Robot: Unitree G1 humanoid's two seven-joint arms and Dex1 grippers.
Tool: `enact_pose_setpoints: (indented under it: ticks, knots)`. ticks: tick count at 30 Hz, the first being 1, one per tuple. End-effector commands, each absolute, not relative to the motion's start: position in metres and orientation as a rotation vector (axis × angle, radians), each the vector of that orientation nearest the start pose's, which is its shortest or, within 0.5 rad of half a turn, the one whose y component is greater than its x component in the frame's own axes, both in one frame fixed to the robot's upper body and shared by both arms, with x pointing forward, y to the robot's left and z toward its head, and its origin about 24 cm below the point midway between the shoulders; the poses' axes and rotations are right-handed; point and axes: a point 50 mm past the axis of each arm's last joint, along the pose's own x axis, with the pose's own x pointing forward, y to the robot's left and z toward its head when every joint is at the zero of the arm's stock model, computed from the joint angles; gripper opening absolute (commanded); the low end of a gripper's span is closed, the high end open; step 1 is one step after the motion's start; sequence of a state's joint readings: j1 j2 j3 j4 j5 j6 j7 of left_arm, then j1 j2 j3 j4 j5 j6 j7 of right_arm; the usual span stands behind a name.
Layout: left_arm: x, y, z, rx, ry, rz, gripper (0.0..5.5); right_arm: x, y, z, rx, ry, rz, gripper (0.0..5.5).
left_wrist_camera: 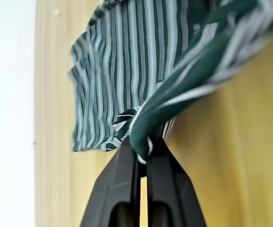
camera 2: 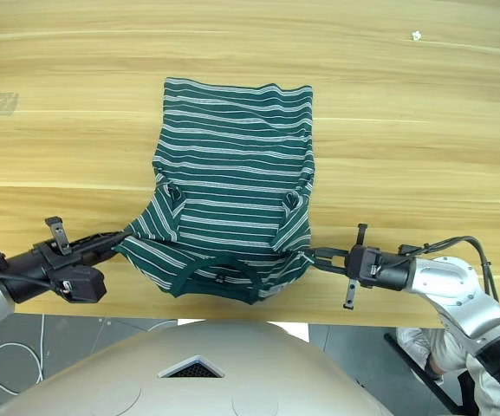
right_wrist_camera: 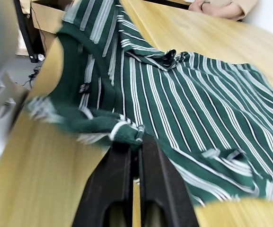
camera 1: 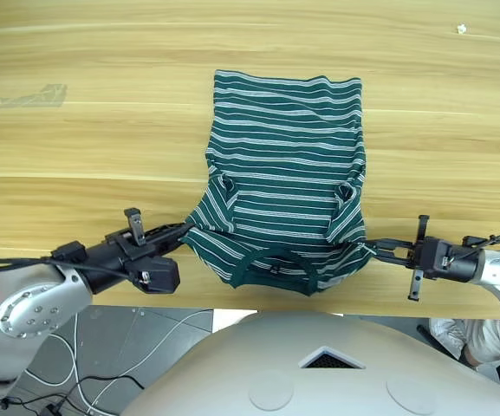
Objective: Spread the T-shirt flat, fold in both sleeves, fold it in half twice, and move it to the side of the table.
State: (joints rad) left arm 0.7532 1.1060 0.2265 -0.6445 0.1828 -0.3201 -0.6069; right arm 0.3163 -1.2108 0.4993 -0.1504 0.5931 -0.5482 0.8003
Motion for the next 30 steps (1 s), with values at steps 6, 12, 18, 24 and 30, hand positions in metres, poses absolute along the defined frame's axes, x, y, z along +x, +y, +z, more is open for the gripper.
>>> enact_pose_setpoints:
  ticks: [6,12,18,24,30]
  knots:
    - [0.117,0.236,0.111,1.158,0.283,-1.131,0.01,0.150,-0.244,0.099,-0.183,0.276,1.246,0.00]
    - [0.081,0.225,0.125,0.907,0.376,-1.317,0.01,0.139,-0.249,0.092,-0.151,0.312,1.252,0.00]
    - [0.066,0.218,0.136,0.733,0.385,-1.397,0.01,0.121,-0.251,0.097,-0.064,0.346,1.299,0.00]
    - [0.096,0.232,0.127,0.852,0.381,-1.283,0.01,0.147,-0.241,0.105,-0.113,0.209,1.243,0.00]
    - [0.149,0.234,0.112,0.928,0.294,-1.115,0.01,0.199,-0.222,0.098,-0.170,0.149,1.238,0.00]
